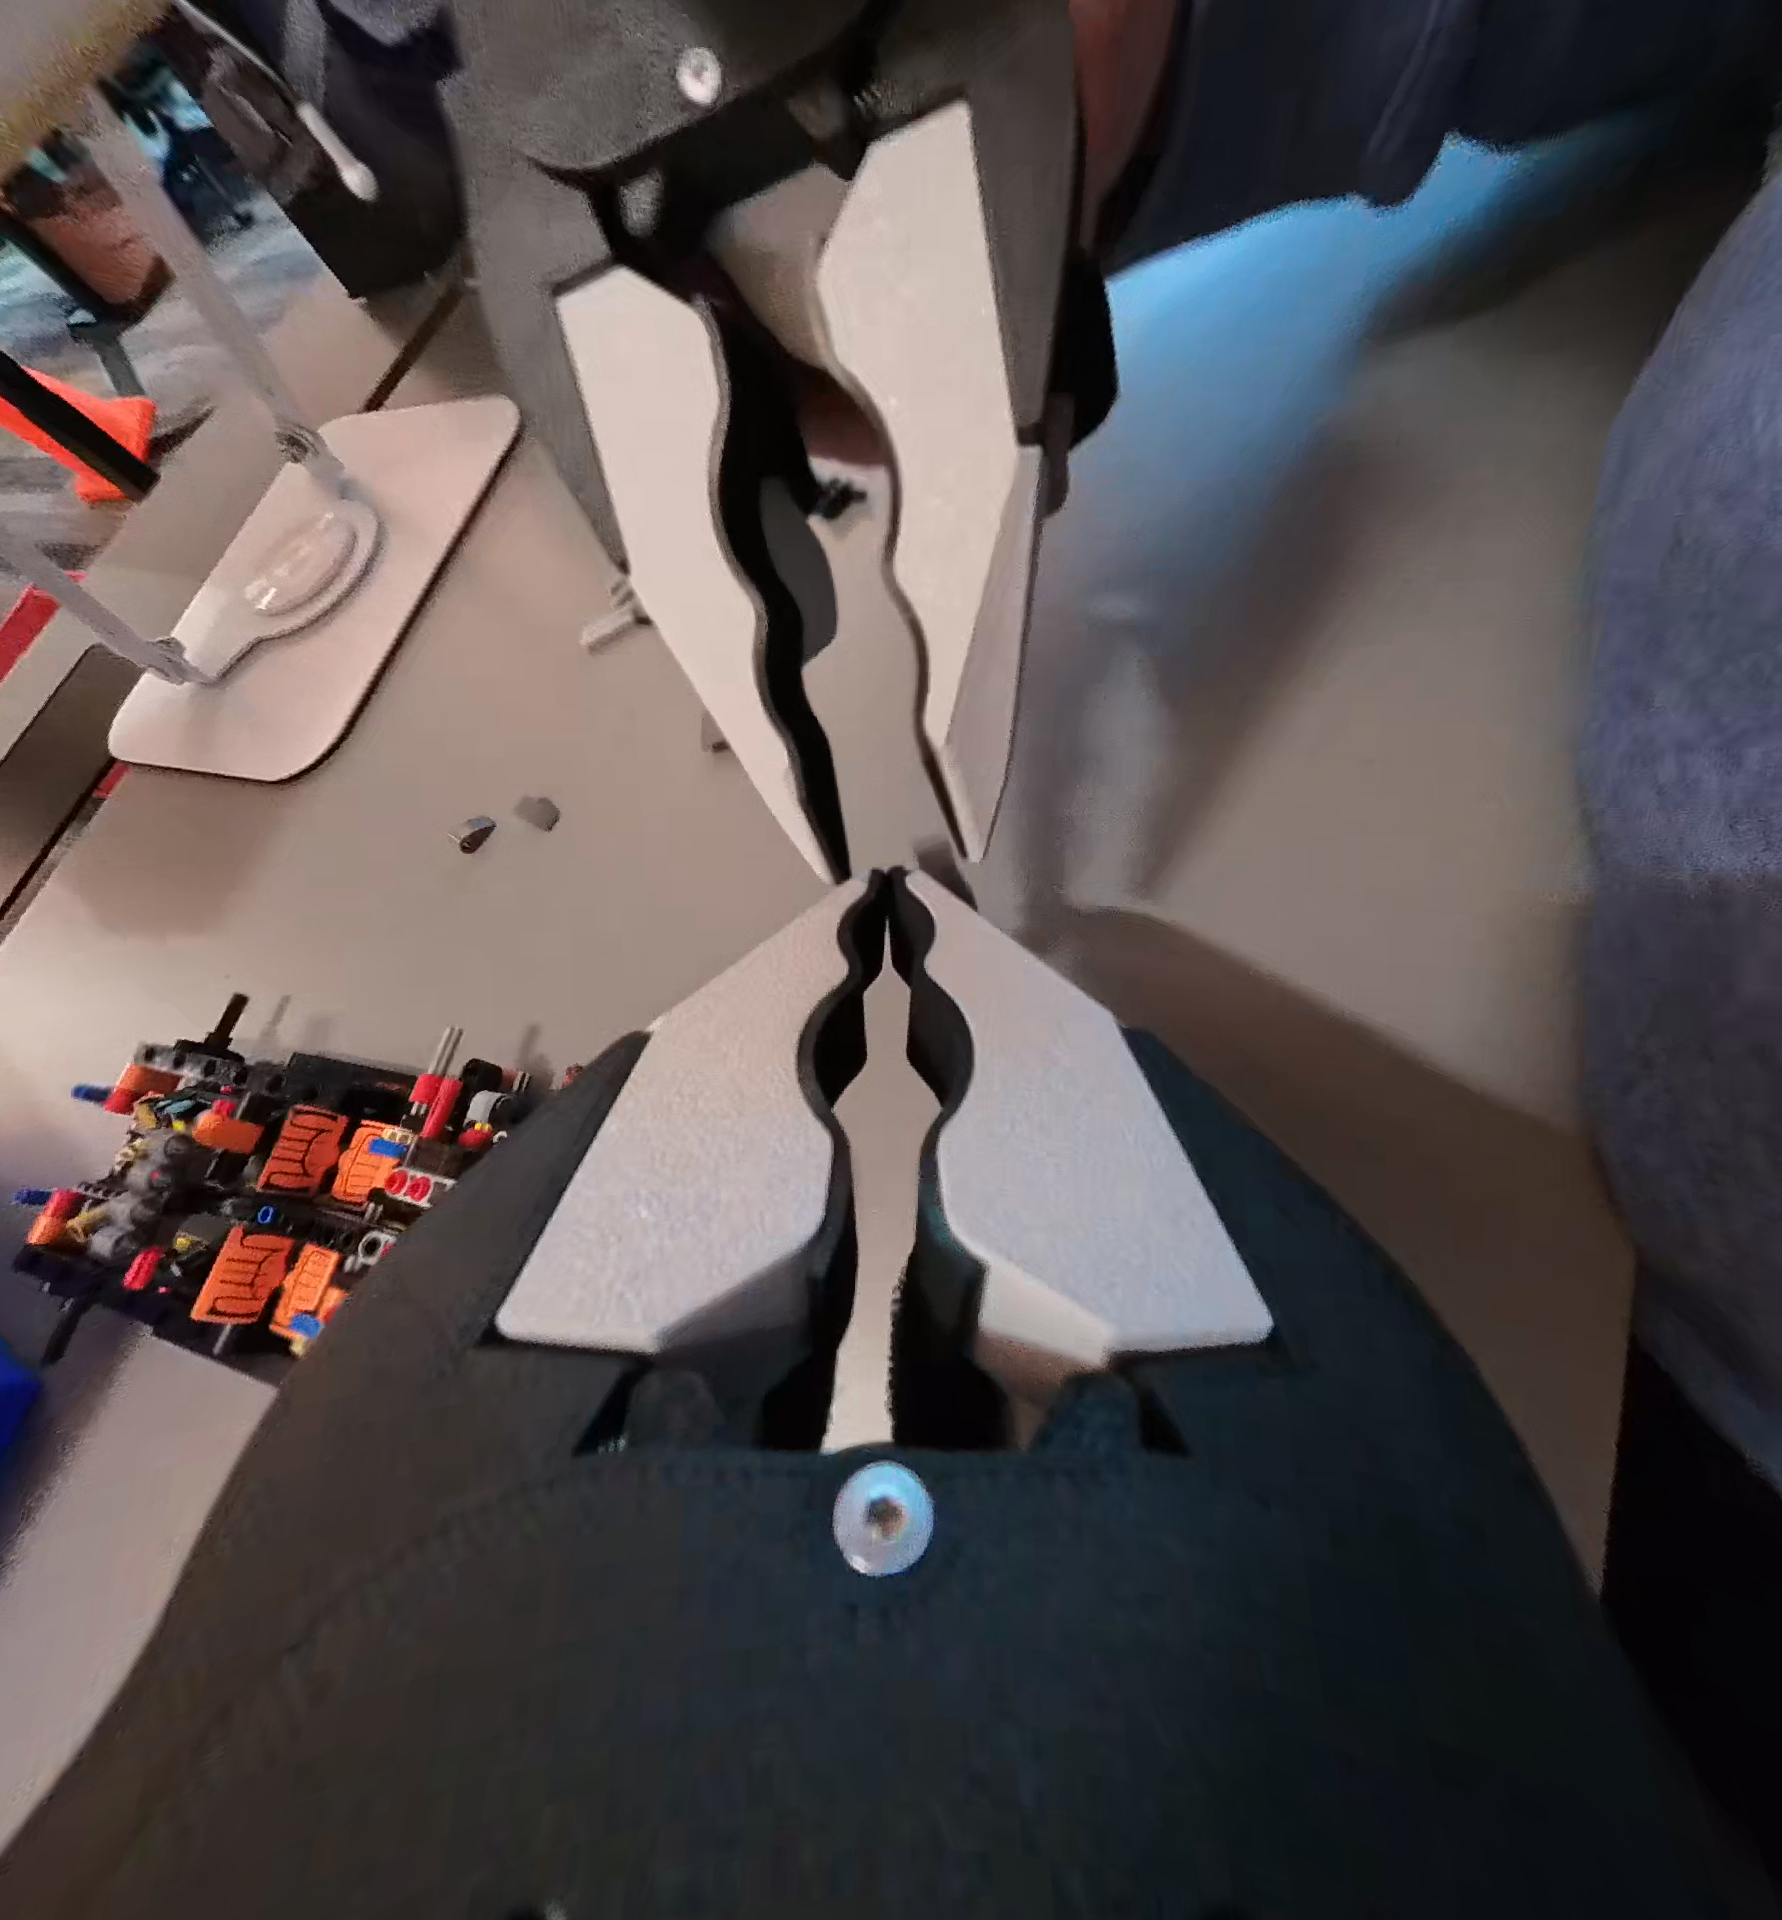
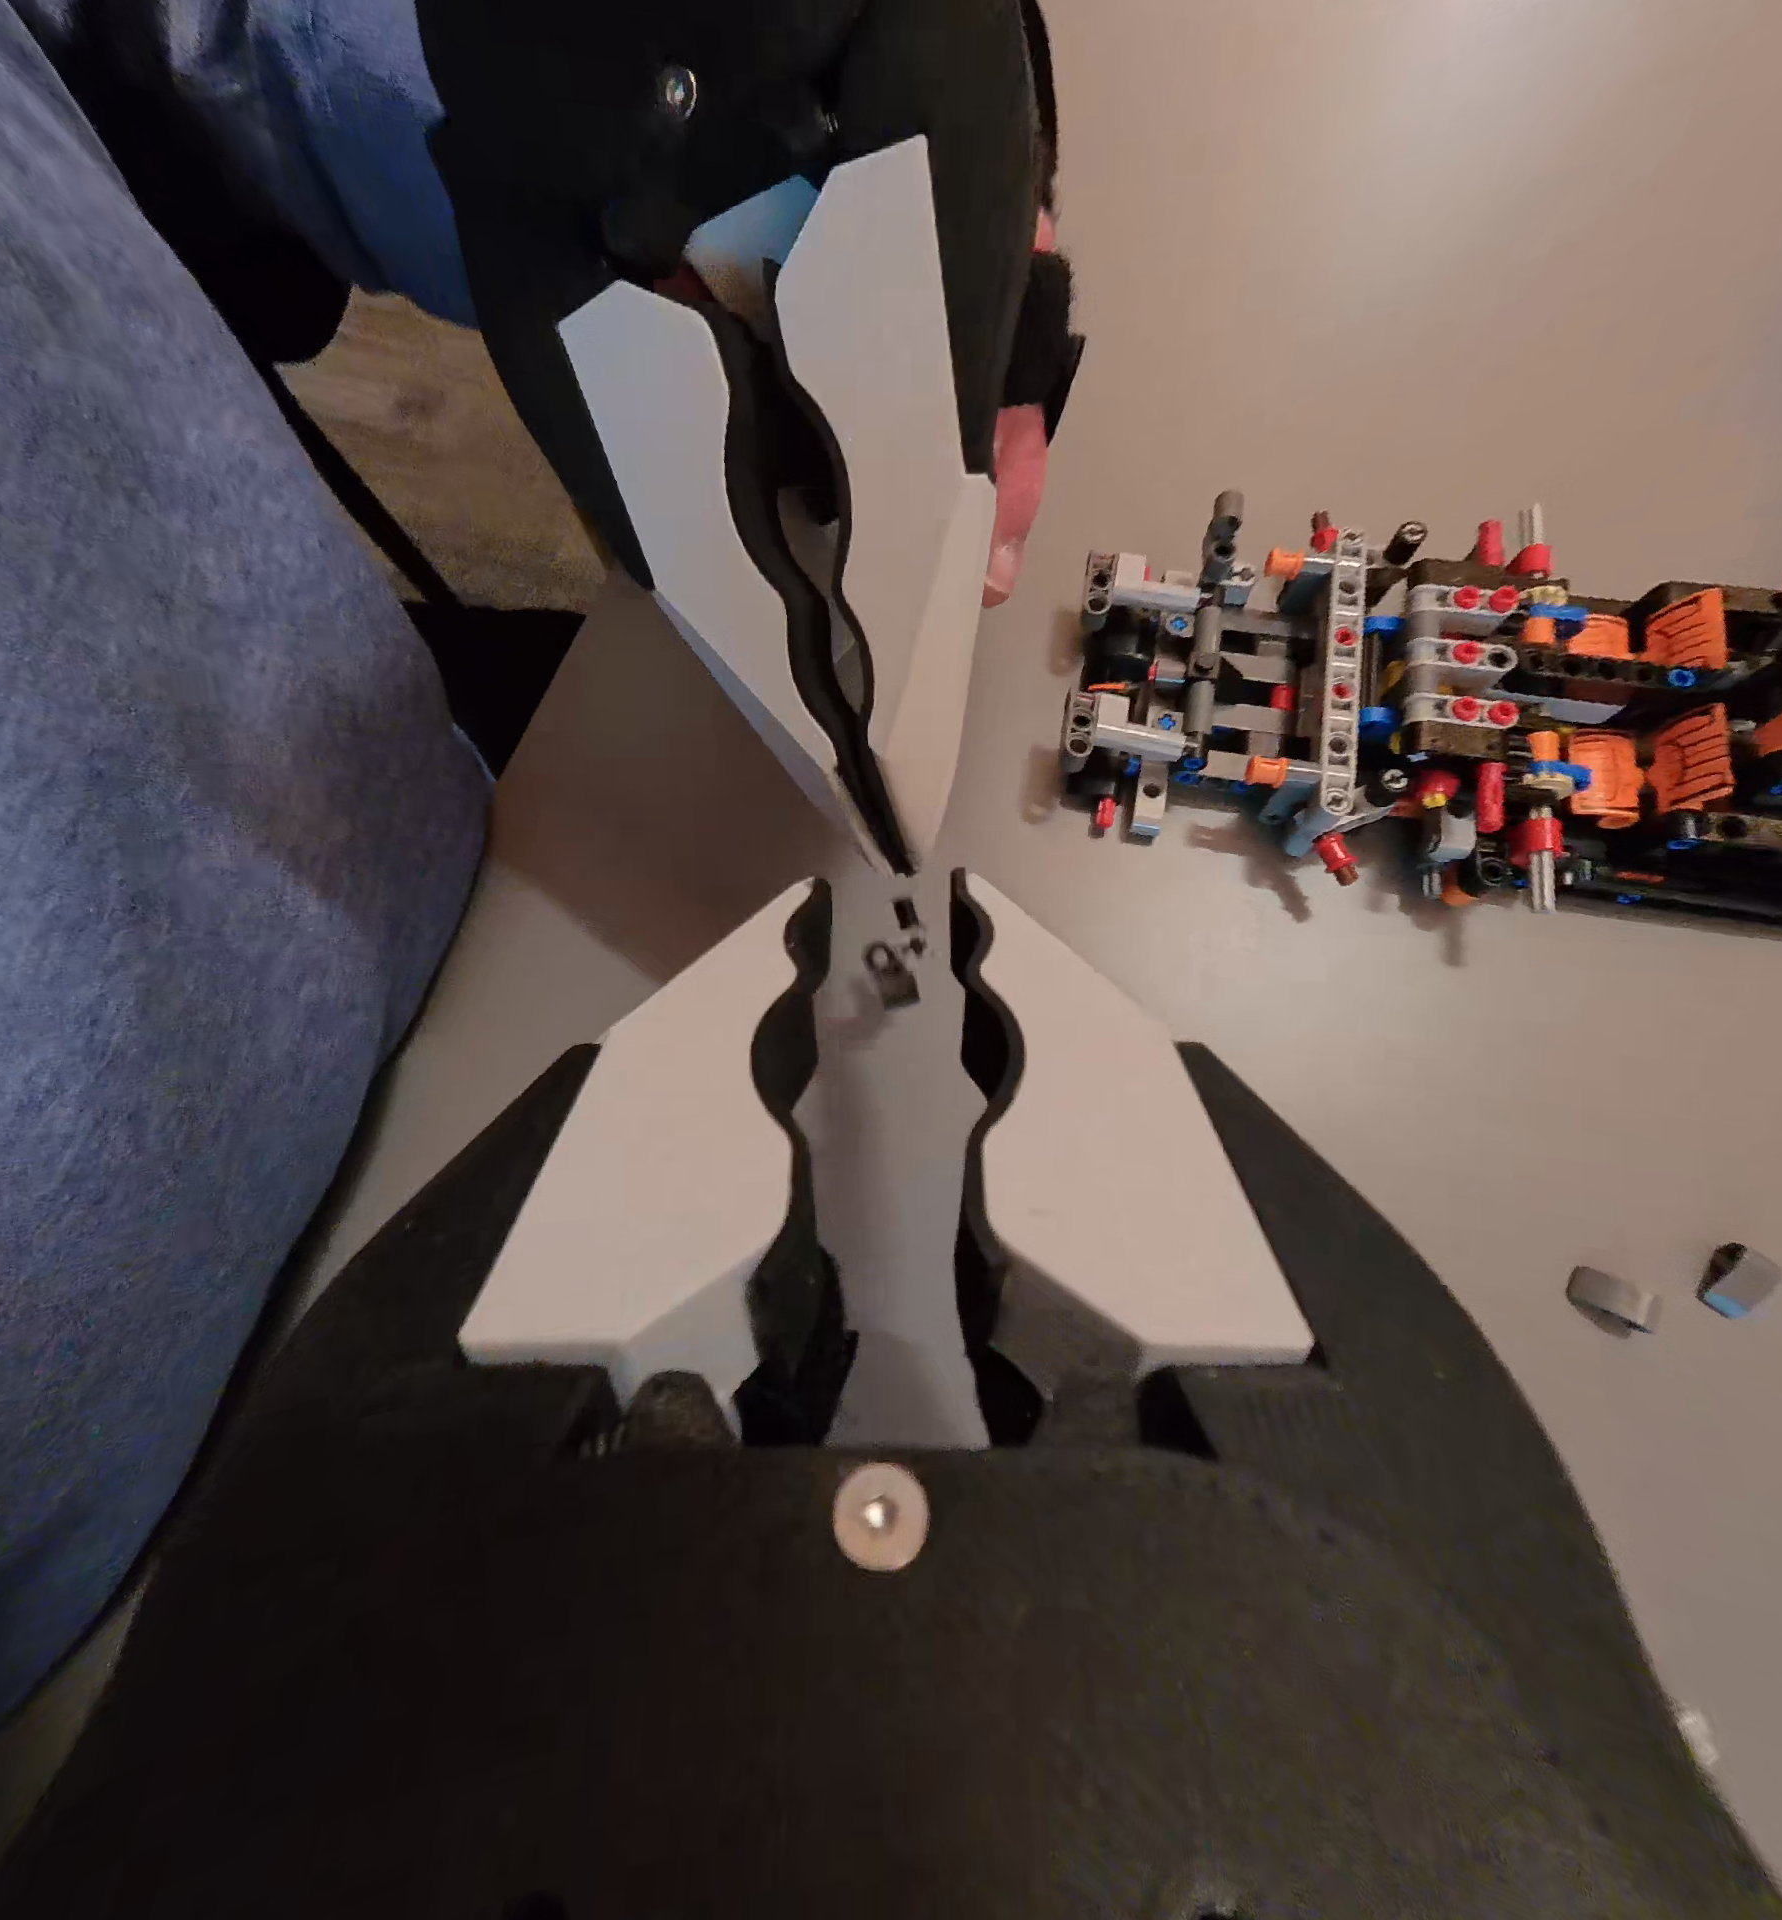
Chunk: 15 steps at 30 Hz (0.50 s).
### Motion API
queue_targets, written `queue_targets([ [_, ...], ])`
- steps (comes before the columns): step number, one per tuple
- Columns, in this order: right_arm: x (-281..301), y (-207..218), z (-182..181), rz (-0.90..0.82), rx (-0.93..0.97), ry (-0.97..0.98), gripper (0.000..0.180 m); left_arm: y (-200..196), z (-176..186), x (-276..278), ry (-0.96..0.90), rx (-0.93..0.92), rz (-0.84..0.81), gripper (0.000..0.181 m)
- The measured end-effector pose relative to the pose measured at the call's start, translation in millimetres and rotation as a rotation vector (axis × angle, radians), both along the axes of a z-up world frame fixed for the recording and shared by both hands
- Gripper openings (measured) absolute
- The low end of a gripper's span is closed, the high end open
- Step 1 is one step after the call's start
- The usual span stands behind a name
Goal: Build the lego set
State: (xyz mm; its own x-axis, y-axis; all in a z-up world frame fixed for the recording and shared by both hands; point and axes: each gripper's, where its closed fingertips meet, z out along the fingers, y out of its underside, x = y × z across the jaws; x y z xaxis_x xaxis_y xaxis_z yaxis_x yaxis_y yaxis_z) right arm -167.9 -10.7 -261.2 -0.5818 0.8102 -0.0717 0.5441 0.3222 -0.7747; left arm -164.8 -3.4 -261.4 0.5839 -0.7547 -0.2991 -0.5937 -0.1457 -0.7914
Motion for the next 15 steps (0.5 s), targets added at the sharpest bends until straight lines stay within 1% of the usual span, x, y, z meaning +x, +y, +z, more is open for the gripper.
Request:
queue_targets([
  [1,0,1,2,-0.012,-0.015,0.014,0.023,1,4,-1,-0.034,0.004,0.009,0.0],
  [3,1,3,7,-0.042,-0.064,0.033,0.028,1,9,-1,-0.099,-0.008,0.012,0.0],
  [6,7,7,5,-0.055,-0.094,0.034,0.027,-1,7,-3,-0.14,-0.04,0.015,0.0],
  [8,12,11,-3,-0.064,-0.057,0.012,0.025,-9,-1,-4,-0.118,-0.102,0.0,0.0],
  [11,21,10,-6,-0.06,-0.056,-0.004,0.021,-26,-20,-4,-0.033,-0.169,-0.017,0.0],
  [15,35,-2,-21,-0.018,-0.027,-0.037,0.021,-42,-32,10,0.011,-0.189,-0.028,0.015],
])
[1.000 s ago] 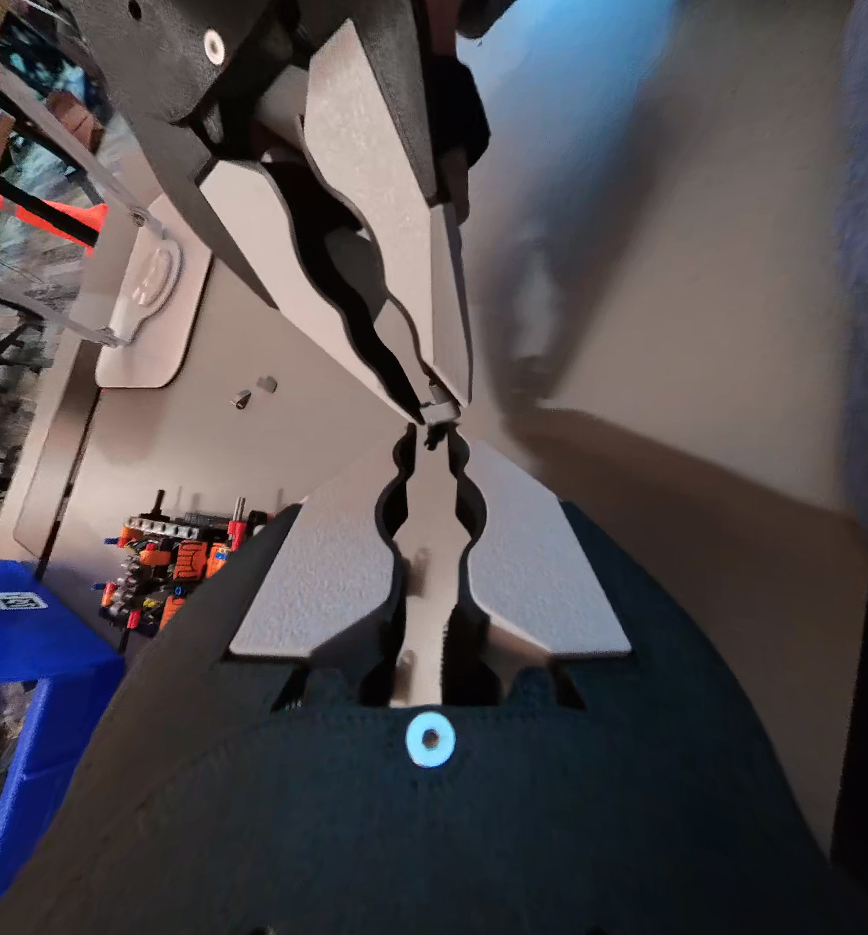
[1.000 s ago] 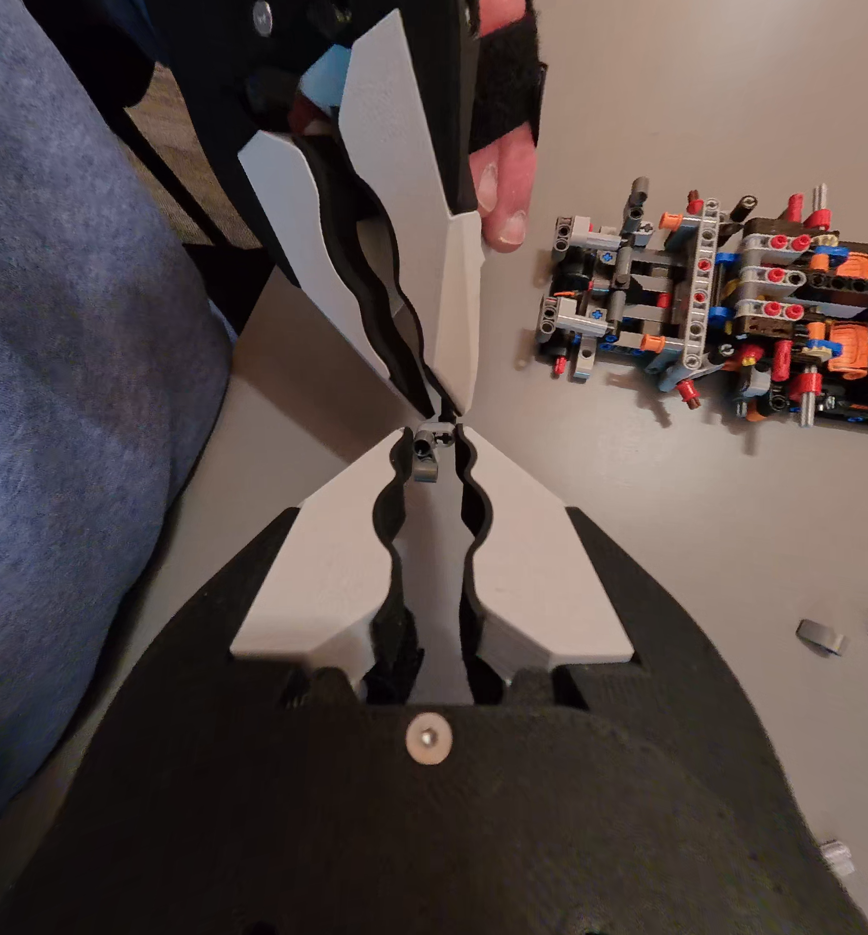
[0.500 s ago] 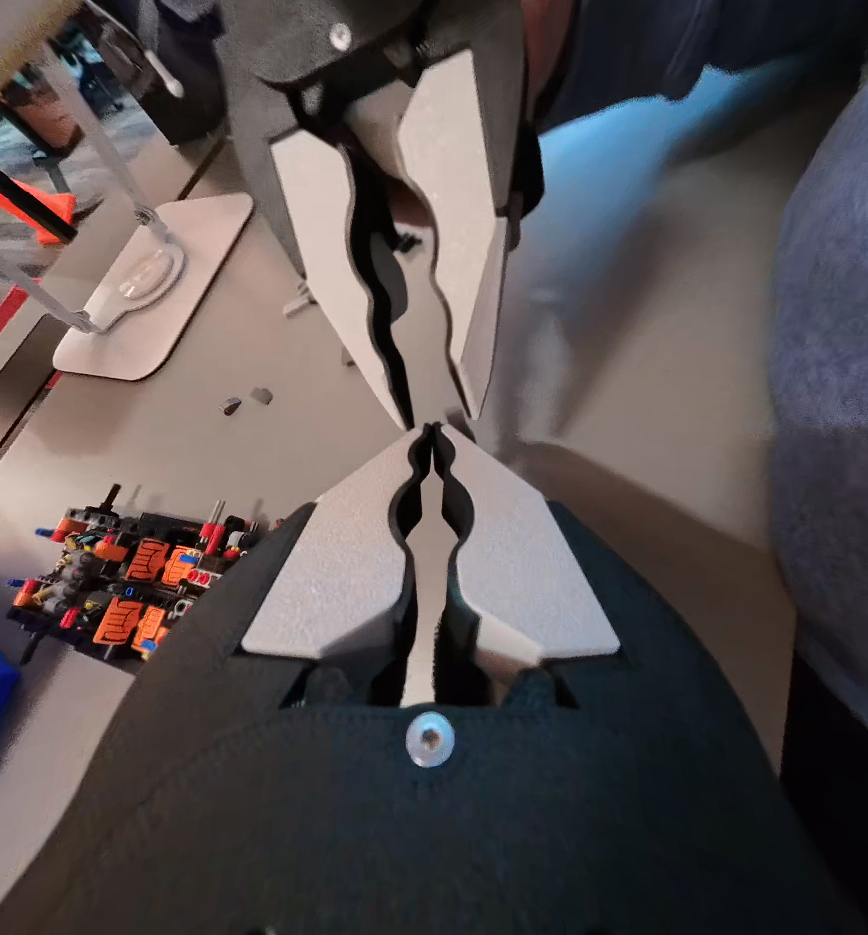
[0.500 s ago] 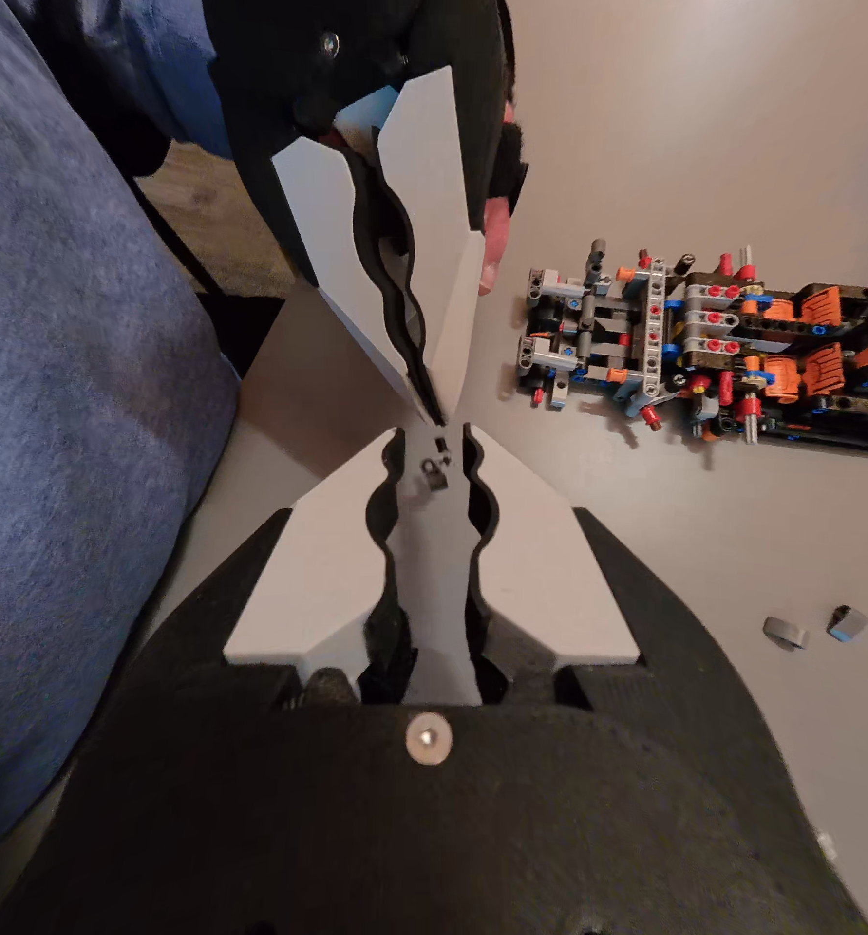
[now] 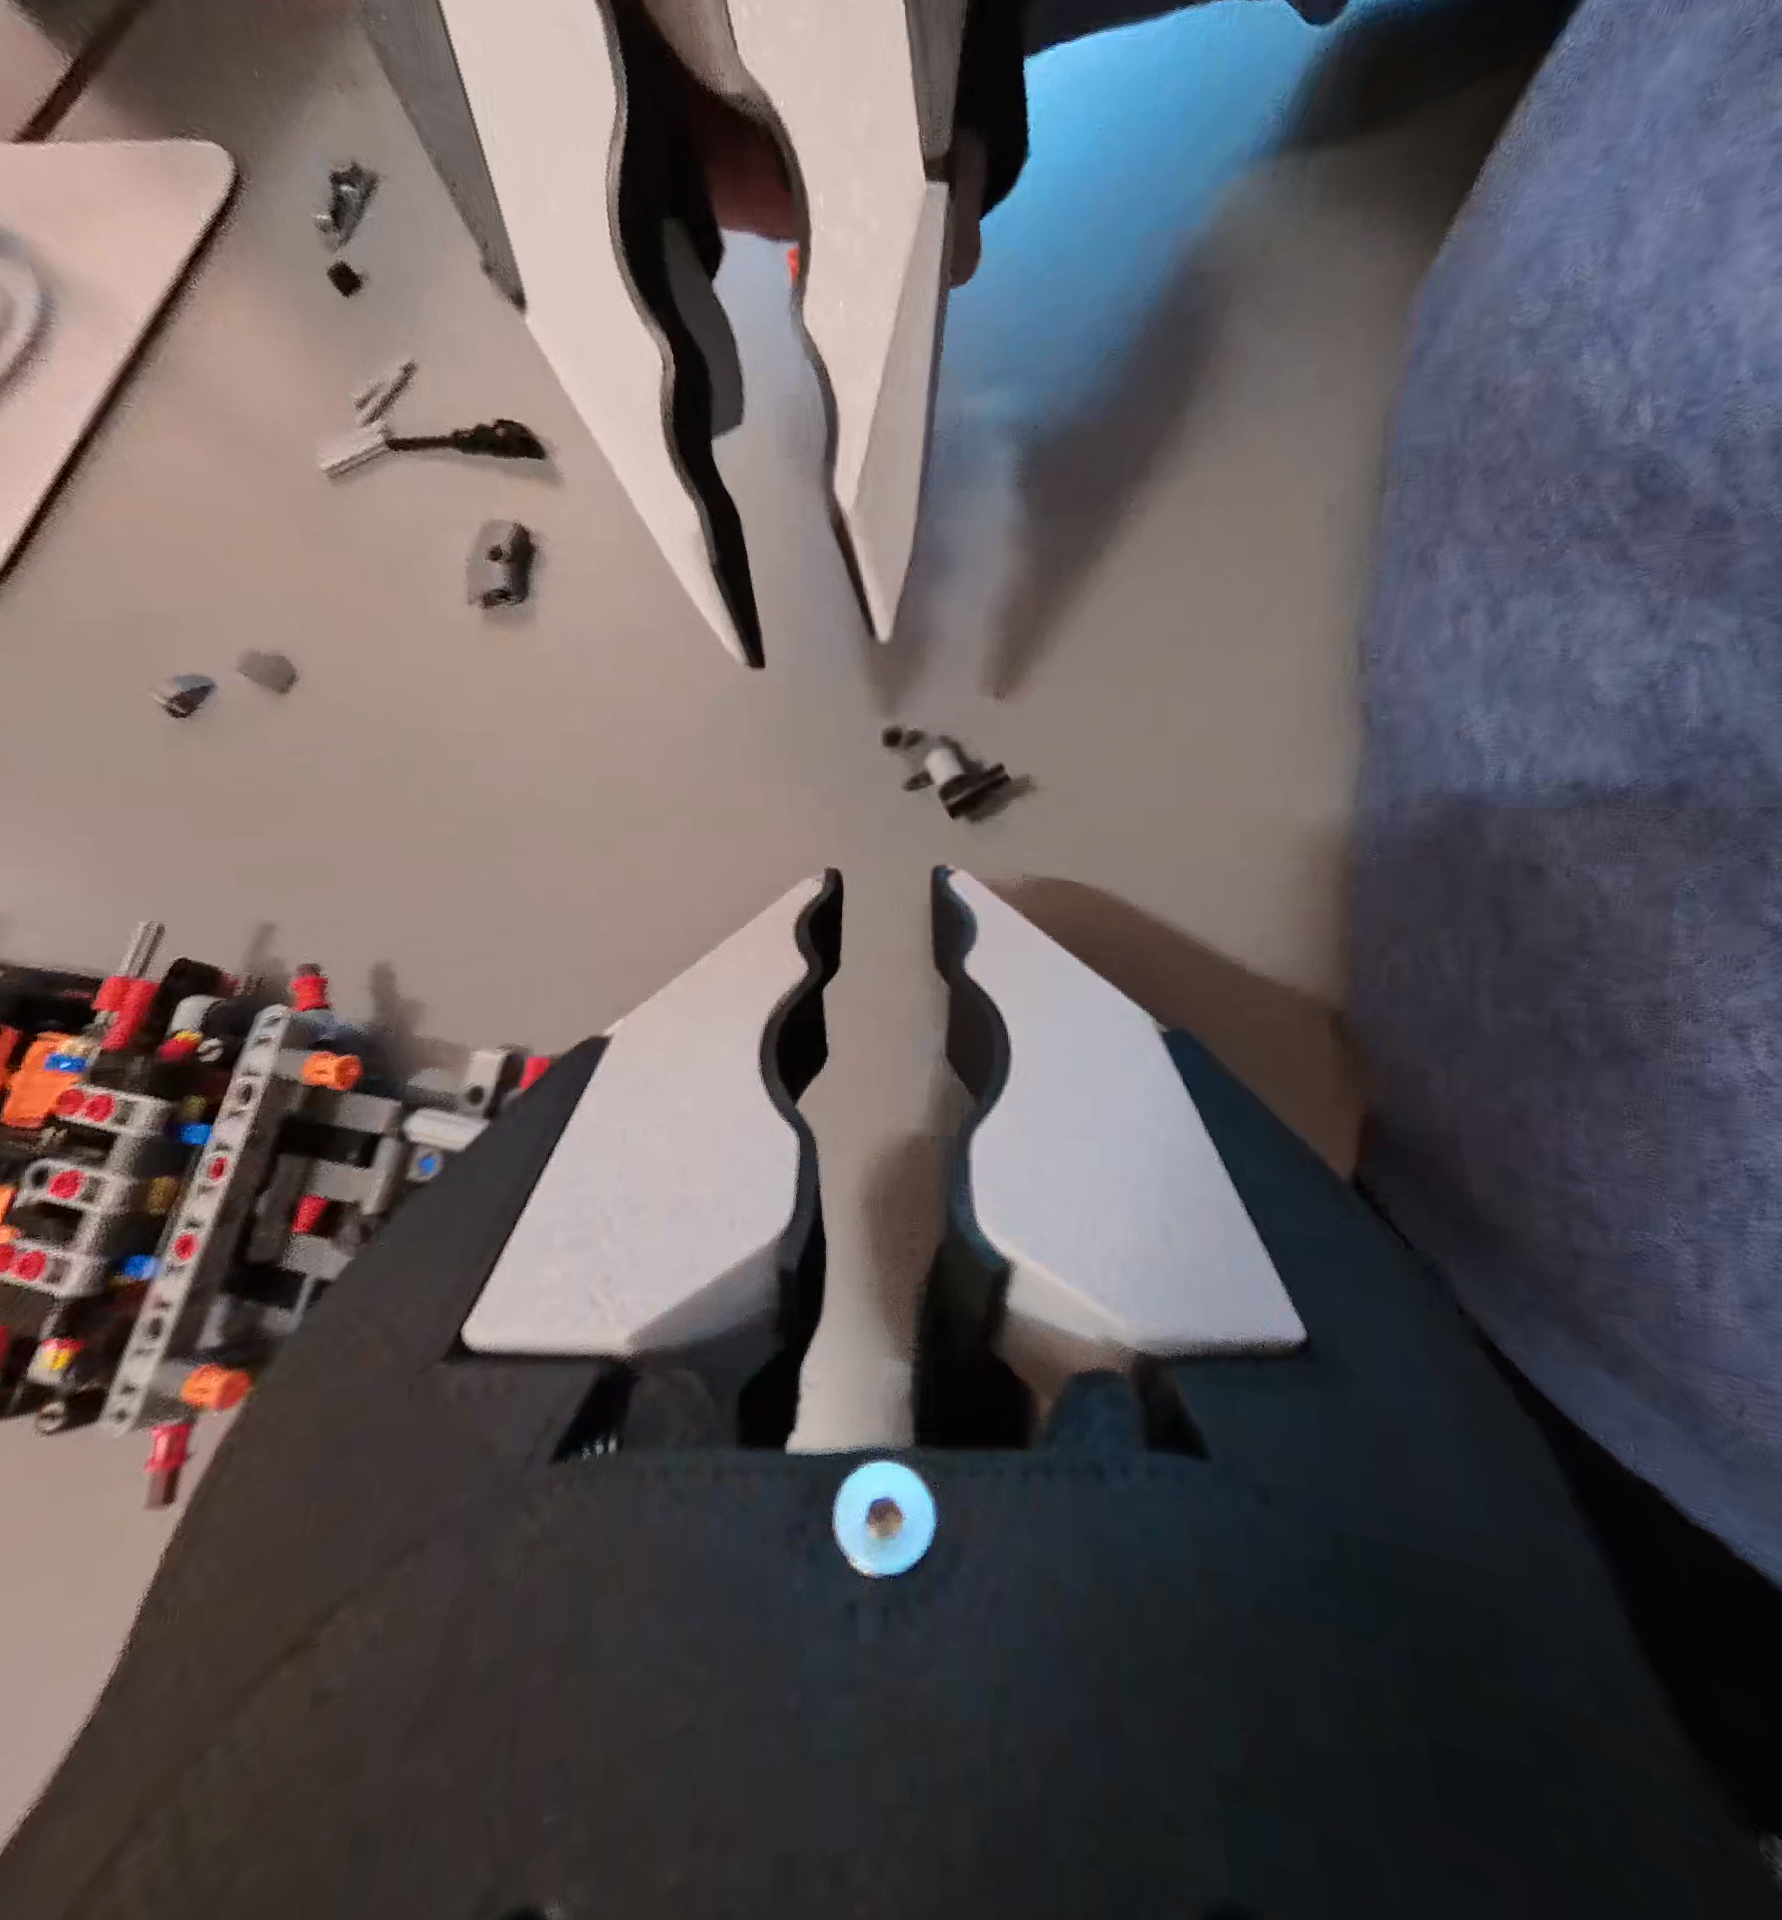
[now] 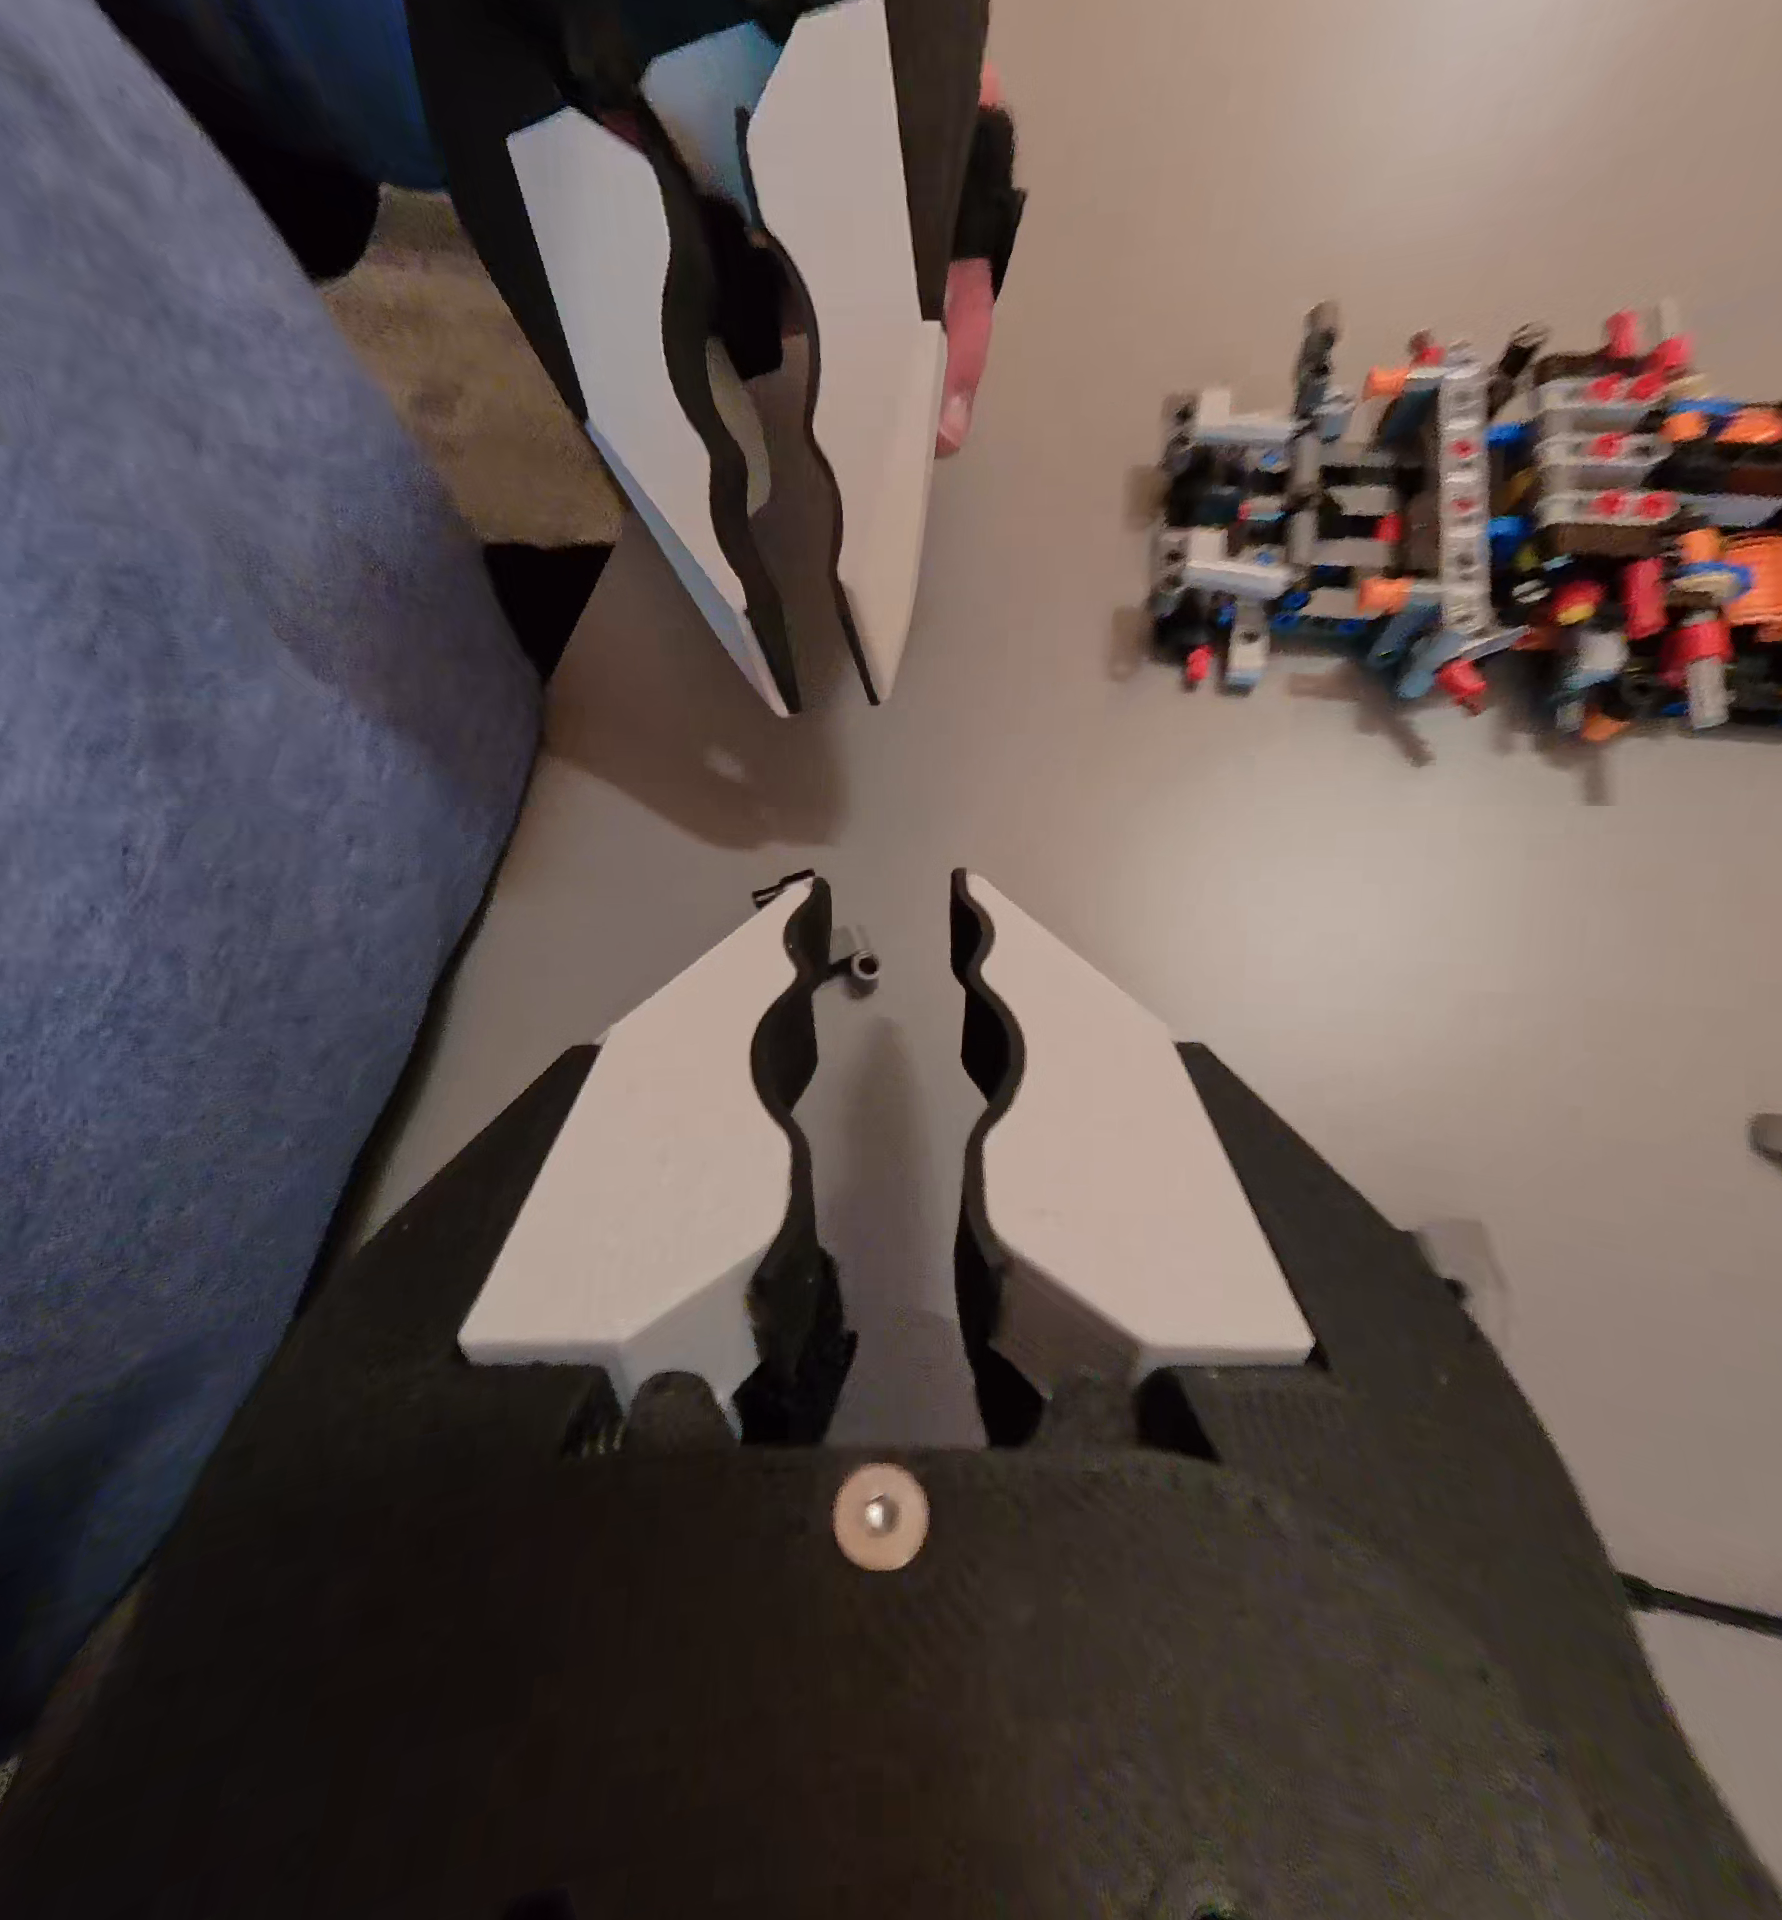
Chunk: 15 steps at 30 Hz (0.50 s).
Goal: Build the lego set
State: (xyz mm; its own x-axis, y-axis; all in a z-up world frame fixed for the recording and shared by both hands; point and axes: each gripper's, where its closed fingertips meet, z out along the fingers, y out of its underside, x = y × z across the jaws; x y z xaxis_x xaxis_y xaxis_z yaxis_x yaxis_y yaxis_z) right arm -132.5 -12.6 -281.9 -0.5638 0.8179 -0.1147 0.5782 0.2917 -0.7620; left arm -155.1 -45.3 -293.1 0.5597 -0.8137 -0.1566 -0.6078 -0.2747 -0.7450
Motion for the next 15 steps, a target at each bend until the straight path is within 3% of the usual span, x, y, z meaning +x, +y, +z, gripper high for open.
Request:
queue_targets([
  [7,13,-11,-35,0.033,0.076,-0.075,0.023,-6,-25,35,0.142,0.052,0.046,0.027],
  [15,5,-16,-45,0.003,0.066,-0.081,0.018,7,-23,37,0.358,0.244,0.142,0.014],
])
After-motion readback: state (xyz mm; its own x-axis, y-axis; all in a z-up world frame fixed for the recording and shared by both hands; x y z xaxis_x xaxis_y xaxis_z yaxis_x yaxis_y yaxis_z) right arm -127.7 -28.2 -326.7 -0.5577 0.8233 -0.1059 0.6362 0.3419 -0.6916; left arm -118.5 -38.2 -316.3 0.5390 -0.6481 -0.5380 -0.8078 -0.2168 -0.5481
